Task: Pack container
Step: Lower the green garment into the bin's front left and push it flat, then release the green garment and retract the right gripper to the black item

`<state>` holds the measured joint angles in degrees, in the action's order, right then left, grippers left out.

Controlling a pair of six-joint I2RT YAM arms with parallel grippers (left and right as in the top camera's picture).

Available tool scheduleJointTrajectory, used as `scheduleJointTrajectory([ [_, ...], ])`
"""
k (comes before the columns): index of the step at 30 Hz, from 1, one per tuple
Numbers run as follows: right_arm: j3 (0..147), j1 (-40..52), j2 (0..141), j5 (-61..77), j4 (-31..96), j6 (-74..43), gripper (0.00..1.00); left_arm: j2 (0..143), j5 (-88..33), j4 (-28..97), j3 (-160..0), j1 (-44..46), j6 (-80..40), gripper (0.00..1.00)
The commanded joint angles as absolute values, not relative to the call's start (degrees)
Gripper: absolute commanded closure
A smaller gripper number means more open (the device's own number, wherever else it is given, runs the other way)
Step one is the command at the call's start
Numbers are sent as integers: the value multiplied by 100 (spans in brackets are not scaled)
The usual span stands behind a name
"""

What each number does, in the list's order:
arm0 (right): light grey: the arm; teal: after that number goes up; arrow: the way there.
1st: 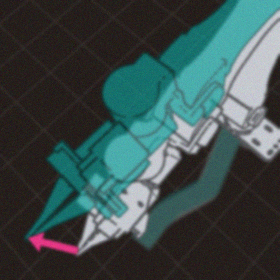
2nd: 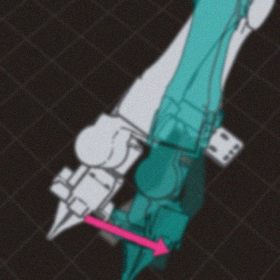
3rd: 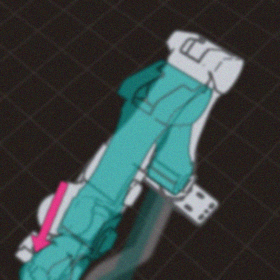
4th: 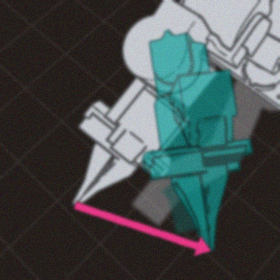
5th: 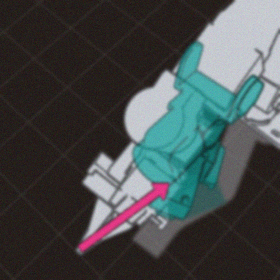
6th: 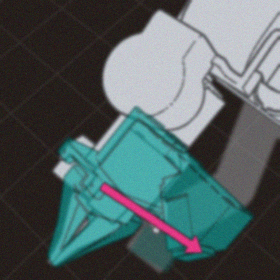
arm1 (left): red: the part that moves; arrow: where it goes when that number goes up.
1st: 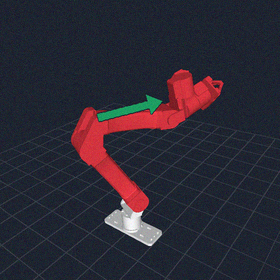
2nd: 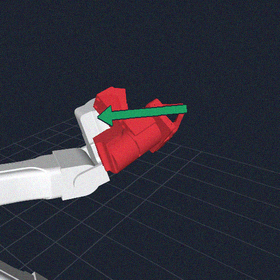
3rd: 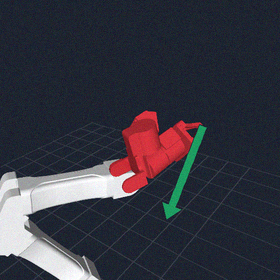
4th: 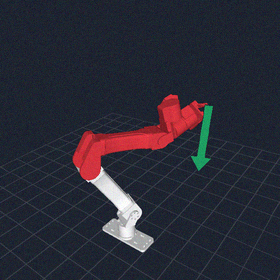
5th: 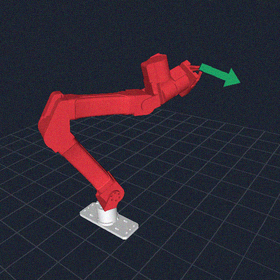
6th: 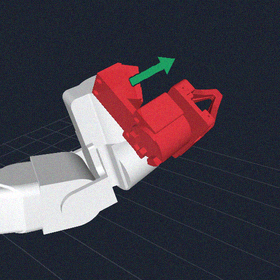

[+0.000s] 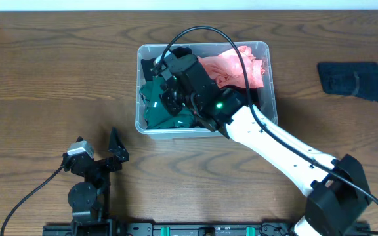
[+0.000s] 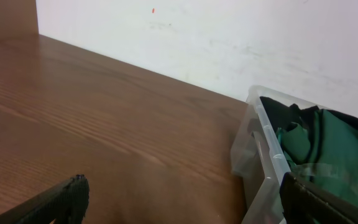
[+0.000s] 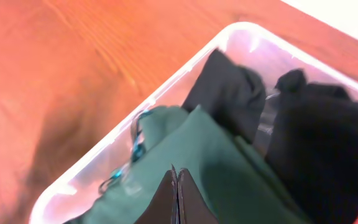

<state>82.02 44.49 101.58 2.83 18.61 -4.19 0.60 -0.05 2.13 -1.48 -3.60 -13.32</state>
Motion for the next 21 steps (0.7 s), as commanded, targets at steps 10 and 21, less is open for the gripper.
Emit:
scheduleJointTrajectory([
  [10,8248,4532,11789,364,1584,-322,99,30,45,421,-23,-346,-1319,2],
  [21,8525,4495,11135,392,1918,-379,99,30,45,421,-23,-346,-1319,2],
])
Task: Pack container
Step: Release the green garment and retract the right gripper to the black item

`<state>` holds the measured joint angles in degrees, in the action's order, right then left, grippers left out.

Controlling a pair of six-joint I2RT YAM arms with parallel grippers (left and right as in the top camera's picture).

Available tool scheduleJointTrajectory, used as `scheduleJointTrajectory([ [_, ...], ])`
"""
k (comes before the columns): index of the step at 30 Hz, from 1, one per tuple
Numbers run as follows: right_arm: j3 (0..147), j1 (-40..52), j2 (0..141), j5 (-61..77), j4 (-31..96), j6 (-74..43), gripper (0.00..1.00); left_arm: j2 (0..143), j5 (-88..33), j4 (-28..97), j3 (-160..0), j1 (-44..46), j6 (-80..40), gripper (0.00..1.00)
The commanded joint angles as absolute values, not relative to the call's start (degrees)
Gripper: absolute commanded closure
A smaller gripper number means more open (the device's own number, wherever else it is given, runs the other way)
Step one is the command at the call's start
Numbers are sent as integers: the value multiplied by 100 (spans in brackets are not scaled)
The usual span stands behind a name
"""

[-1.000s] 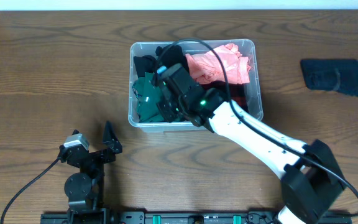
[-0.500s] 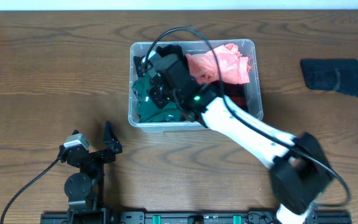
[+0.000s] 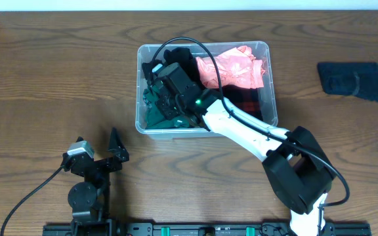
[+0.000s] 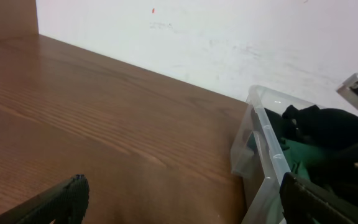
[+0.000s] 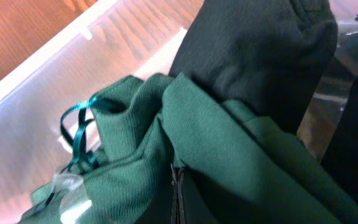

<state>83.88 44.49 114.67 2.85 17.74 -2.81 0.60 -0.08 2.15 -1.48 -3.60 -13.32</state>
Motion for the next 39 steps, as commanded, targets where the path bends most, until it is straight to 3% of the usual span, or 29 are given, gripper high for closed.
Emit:
scheduleJointTrajectory([
  [1,8597,4473,10954,392,1981,-379,99,30,45,421,-23,-346,-1319,2],
  [2,8670,4458,10777,386,2053,-379,98,30,45,421,-23,-346,-1319,2],
  [3,8757,4418,10578,384,2137,-379,88,30,45,421,-23,-346,-1319,2],
  [5,8925,4316,10189,314,2311,-381,57,30,45,421,-23,-346,-1319,2],
  [7,9067,4145,9810,204,2536,-386,17,30,45,421,-23,-346,-1319,2],
  [8,9129,4014,9627,115,2672,-449,6,30,45,421,-23,-346,-1319,2],
  [9,9168,3876,9467,45,2792,-506,1,30,45,421,-23,-346,-1319,2],
  [18,9185,1568,8757,49,3992,-1114,1,30,45,421,-23,-346,-1319,2],
  [23,9170,156,8980,360,4449,-1232,1,30,45,421,-23,-346,-1319,2],
  [29,9170,-1271,9574,607,4665,-2187,1,30,45,421,-23,-346,-1319,2],
  [39,9170,-2276,10825,701,4609,-2569,2,30,45,421,-23,-346,-1319,2],
])
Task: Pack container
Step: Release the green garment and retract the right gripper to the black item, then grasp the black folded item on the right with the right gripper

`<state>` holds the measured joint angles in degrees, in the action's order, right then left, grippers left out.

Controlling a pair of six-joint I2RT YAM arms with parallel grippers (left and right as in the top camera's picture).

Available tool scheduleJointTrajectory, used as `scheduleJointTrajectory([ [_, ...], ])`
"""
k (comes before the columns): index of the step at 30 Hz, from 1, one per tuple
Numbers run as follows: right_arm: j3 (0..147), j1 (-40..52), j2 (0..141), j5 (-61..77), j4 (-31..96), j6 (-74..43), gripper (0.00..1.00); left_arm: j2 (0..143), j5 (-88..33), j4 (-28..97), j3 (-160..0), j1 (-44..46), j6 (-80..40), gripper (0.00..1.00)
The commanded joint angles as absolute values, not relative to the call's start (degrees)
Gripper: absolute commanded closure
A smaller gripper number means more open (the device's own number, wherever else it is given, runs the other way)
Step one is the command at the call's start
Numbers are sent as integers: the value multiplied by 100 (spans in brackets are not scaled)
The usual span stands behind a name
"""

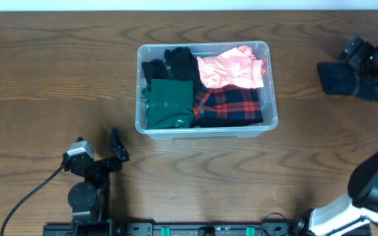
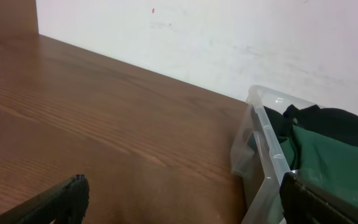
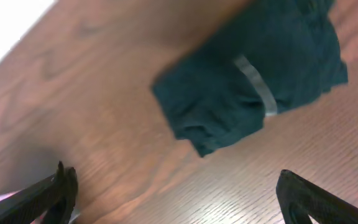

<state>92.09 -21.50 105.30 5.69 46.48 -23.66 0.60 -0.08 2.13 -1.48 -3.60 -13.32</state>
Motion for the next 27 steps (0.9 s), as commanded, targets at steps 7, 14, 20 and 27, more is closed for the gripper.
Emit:
scheduleJointTrajectory([
  [7,9170,-2477,11456,777,4469,-2834,2,30,45,421,-23,-346,-1319,2],
  [14,9170,-2488,11810,757,4270,-3052,5,30,45,421,-23,-346,-1319,2],
  [20,9170,-2462,12005,735,4119,-3179,7,30,45,421,-23,-346,-1319,2],
  [27,9168,-2434,12311,687,4016,-3273,10,30,45,421,-23,-346,-1319,2],
])
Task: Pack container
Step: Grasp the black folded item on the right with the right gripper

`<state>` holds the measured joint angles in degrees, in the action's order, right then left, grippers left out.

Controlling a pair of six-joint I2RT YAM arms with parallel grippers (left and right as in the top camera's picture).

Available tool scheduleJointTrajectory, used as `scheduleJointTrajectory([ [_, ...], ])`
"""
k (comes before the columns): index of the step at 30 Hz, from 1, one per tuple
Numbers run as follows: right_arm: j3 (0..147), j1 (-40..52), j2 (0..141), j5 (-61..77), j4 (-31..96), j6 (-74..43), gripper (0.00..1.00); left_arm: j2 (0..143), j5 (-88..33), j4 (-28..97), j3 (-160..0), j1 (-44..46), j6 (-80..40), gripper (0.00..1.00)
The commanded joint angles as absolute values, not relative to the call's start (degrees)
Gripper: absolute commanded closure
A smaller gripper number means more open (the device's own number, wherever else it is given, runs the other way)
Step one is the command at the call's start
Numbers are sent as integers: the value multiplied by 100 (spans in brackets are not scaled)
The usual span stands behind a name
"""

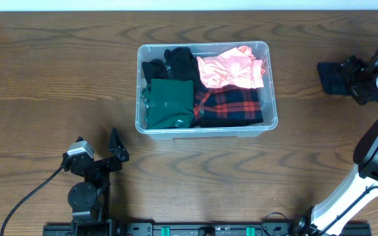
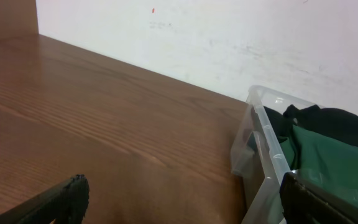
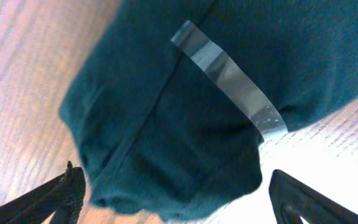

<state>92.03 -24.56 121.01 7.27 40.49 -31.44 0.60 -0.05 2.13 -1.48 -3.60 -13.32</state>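
Observation:
The clear plastic container [image 1: 269, 85] stands mid-table and holds black, green [image 1: 169, 103], pink [image 1: 230, 70] and red-plaid [image 1: 230, 107] folded clothes. A dark blue folded cloth [image 1: 335, 78] lies on the table at the far right; it fills the right wrist view [image 3: 185, 106], a grey tape strip across it. My right gripper [image 1: 359, 78] is open low over this cloth, its fingers either side of the cloth's near edge [image 3: 179, 202]. My left gripper [image 1: 98, 145] rests open near the front left, with the container's corner [image 2: 263, 146] ahead of it.
Brown wooden table [image 1: 58, 72] all round. A white wall [image 2: 229, 37] lies beyond the table's far edge. The left arm's base [image 1: 84, 196] and cable sit at the front left.
My right gripper has dropped from higher above the dark blue cloth to close over it, still open. The left arm and the container's contents are unchanged.
My right gripper was shut inside the container at the green garment, and still there a moment later, deeper at the left end. Then it was out at the far right, open above the dark blue cloth. Now it is low over that cloth.

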Motion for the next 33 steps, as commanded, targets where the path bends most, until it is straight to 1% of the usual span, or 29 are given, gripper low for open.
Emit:
scheduleJointTrajectory([
  [1,9168,-2425,12361,687,3979,-3273,11,30,45,421,-23,-346,-1319,2],
  [9,9168,-2353,12717,687,3782,-3273,20,30,45,421,-23,-346,-1319,2],
  [12,9168,-2329,12763,690,3719,-3201,30,30,45,421,-23,-346,-1319,2],
  [13,9168,-2322,12761,690,3688,-3129,35,30,45,421,-23,-346,-1319,2],
  [15,9168,-2309,12761,694,3607,-2923,51,30,45,421,-23,-346,-1319,2],
  [19,9168,-2281,12761,716,3577,-2508,85,30,45,421,-23,-346,-1319,2],
  [20,9168,-2279,12761,768,3577,-2359,92,30,45,421,-23,-346,-1319,2],
  [21,9170,-2279,12761,843,3575,-2237,97,30,45,421,-23,-346,-1319,2],
  [22,9170,-2281,12761,978,3579,-2038,99,30,45,421,-23,-346,-1319,2],
  [25,9179,-2283,12717,1297,3667,-1573,99,30,45,421,-23,-346,-1319,2],
  [28,9181,-2274,12547,1411,3778,-1400,99,30,45,421,-23,-346,-1319,2],
  [31,9185,-2241,12180,1745,3881,-950,99,30,45,421,-23,-346,-1319,2],
  [33,9190,-2200,11841,1824,4038,-880,99,30,45,421,-23,-346,-1319,2],
])
